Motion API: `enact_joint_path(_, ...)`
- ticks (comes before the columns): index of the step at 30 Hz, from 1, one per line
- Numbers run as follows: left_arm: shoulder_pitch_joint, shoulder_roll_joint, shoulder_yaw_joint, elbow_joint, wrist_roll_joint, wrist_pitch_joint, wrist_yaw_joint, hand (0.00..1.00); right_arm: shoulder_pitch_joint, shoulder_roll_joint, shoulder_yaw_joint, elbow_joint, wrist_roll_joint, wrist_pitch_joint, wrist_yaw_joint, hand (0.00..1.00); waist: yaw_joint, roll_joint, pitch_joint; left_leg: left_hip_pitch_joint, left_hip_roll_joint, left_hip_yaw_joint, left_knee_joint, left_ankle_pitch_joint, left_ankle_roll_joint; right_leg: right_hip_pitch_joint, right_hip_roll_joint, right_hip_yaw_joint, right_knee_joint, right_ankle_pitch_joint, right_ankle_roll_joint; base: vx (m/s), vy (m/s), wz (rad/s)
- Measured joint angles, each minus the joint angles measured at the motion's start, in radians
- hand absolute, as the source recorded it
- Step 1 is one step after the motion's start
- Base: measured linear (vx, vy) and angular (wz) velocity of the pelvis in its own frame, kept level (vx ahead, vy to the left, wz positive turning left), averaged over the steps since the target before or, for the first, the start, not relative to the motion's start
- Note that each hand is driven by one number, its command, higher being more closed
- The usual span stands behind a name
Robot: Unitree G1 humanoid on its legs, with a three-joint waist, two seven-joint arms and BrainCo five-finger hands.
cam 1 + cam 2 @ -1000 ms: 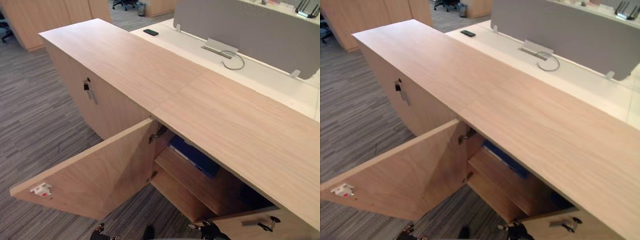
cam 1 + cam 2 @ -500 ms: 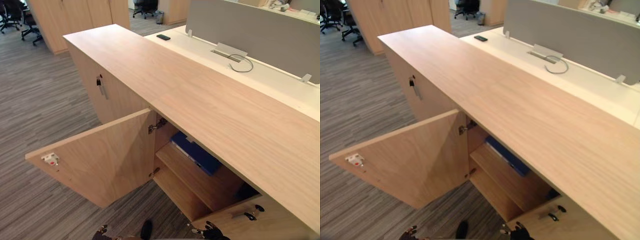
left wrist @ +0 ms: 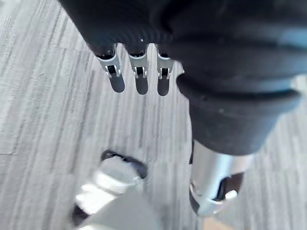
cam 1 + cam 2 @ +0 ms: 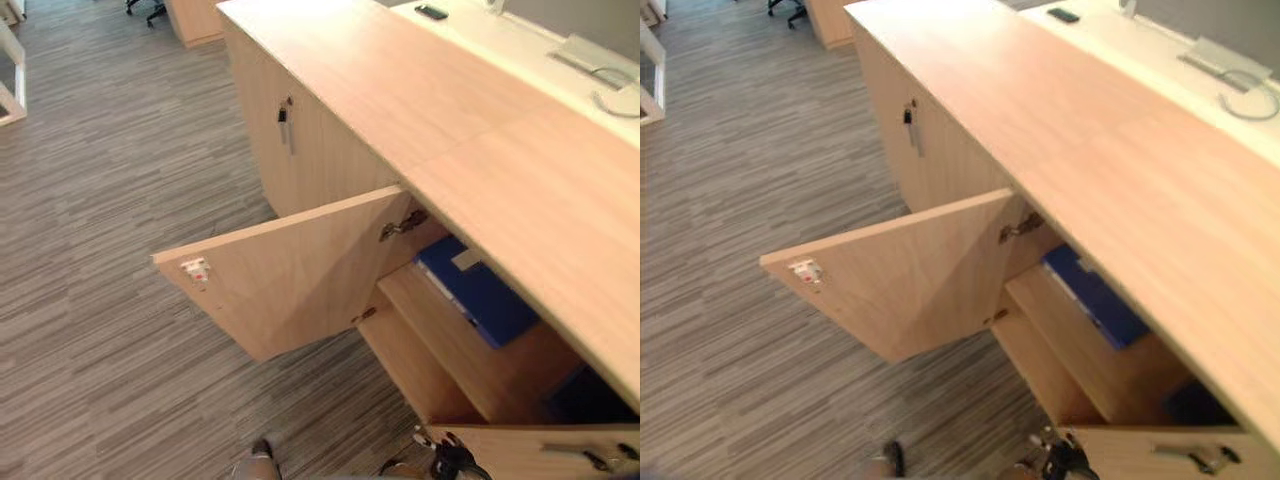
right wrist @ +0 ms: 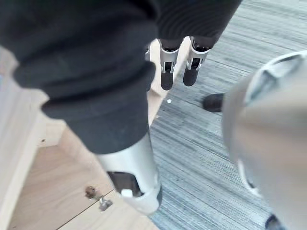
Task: Walk over to the cabinet, pick up the folder, carry it to the office cabinet, place the folder inside the office cabinet, then close the office cabinet door
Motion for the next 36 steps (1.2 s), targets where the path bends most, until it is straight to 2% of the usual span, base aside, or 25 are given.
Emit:
enact_joint_path(2, -0.021, 0.034, 0.017, -0.047, -0.007, -0.002, 0.008, 0.00, 0.017, 0.031, 0.000, -0.016, -0.001, -0.005, -0.001, 0.00, 0.003, 0.006, 0.001, 0.008, -0.032, 0.008, -0.027, 0.015, 0.019, -0.003, -0.023, -0.006, -0.014, 0.046, -0.011, -0.07, 0.232, 0.04)
enact_joint_path(4, -0.030, 0.058, 0.017, -0.097, -0.006, -0.006, 0.010, 0.00, 0.024, 0.033, 0.002, -0.034, -0.002, -0.005, 0.001, 0.00, 0.004, 0.010, -0.010, 0.027, -0.043, 0.030, -0.074, 0.034, 0.027, -0.007, -0.027, -0.004, -0.040, 0.088, 0.000, -0.07, 0.114, -0.19)
enact_joint_path(7, -0.059, 0.092, 0.012, -0.150, -0.005, -0.010, 0.011, 0.00, 0.046, 0.035, 0.004, -0.049, -0.001, -0.005, 0.002, 0.00, 0.004, 0.017, -0.038, 0.076, -0.037, 0.080, -0.230, 0.095, 0.028, -0.041, 0.003, 0.009, -0.087, 0.115, 0.008, -0.08, -0.007, -0.40)
enact_joint_path(10, -0.082, 0.093, -0.033, -0.264, -0.006, -0.010, 0.013, 0.00, 0.094, 0.033, 0.011, -0.090, -0.001, -0.006, 0.003, 0.00, 0.002, 0.030, -0.046, 0.094, -0.005, 0.111, -0.261, 0.109, 0.021, -0.037, 0.037, 0.015, -0.113, 0.116, 0.009, -0.07, -0.079, -0.35)
enact_joint_path(13, -0.094, 0.095, -0.081, -0.416, -0.006, -0.012, 0.013, 0.00, 0.144, 0.017, 0.033, -0.098, -0.003, -0.004, 0.004, 0.00, 0.001, 0.031, -0.076, 0.111, 0.025, 0.143, -0.261, 0.109, 0.011, -0.027, 0.069, 0.025, -0.130, 0.114, 0.007, -0.03, -0.086, -0.21)
enact_joint_path(16, -0.137, 0.118, -0.114, -0.475, -0.007, -0.012, 0.013, 0.00, 0.187, 0.010, 0.039, -0.098, -0.001, 0.004, 0.007, 0.00, -0.001, 0.031, -0.091, 0.129, 0.029, 0.158, -0.261, 0.115, 0.003, -0.019, 0.082, 0.045, -0.136, 0.112, 0.005, 0.01, -0.028, -0.19)
enact_joint_path(19, -0.193, 0.180, -0.140, -0.476, 0.004, -0.011, 0.015, 0.00, 0.194, 0.007, 0.041, -0.097, -0.001, 0.005, 0.016, 0.00, -0.004, 0.029, -0.097, 0.137, 0.028, 0.159, -0.260, 0.125, -0.008, -0.019, 0.090, 0.055, -0.138, 0.111, 0.004, 0.01, -0.004, -0.04)
enact_joint_path(23, -0.268, 0.285, -0.171, -0.442, 0.098, -0.002, 0.043, 0.00, 0.193, 0.000, 0.046, -0.093, -0.001, 0.009, 0.023, 0.00, -0.006, 0.031, -0.107, 0.146, 0.029, 0.165, -0.256, 0.133, -0.015, -0.018, 0.094, 0.068, -0.138, 0.111, 0.004, 0.01, 0.003, -0.07)
enact_joint_path(28, -0.514, 0.508, -0.240, -0.190, 0.252, 0.015, 0.083, 0.00, 0.190, -0.009, 0.052, -0.080, 0.003, 0.010, 0.036, 0.00, -0.020, 0.028, -0.116, 0.164, 0.028, 0.192, -0.255, 0.143, -0.018, -0.026, 0.095, 0.102, -0.126, 0.111, 0.004, -0.03, 0.010, -0.12)
enact_joint_path(31, -0.604, 0.552, -0.308, -0.148, 0.293, 0.020, 0.094, 0.00, 0.190, -0.023, 0.074, -0.071, 0.021, 0.006, 0.044, 0.00, -0.028, 0.029, -0.119, 0.166, 0.028, 0.202, -0.255, 0.146, -0.017, -0.040, 0.096, 0.121, -0.115, 0.111, 0.003, -0.05, 0.009, -0.19)
enact_joint_path(34, -0.695, 0.550, -0.459, -0.150, 0.361, 0.020, 0.105, 0.00, 0.191, -0.034, 0.072, -0.048, 0.034, 0.001, 0.043, 0.00, -0.056, 0.029, -0.118, 0.162, 0.030, 0.206, -0.256, 0.150, -0.014, -0.056, 0.096, 0.133, -0.101, 0.107, -0.003, -0.06, 0.003, -0.07)
enact_joint_path(36, -0.713, 0.539, -0.530, -0.155, 0.400, 0.017, 0.107, 0.00, 0.193, -0.034, 0.070, -0.045, 0.036, -0.003, 0.043, 0.00, -0.063, 0.028, -0.116, 0.161, 0.030, 0.215, -0.256, 0.151, -0.013, -0.071, 0.098, 0.149, -0.095, 0.108, -0.004, -0.05, 0.003, -0.16)
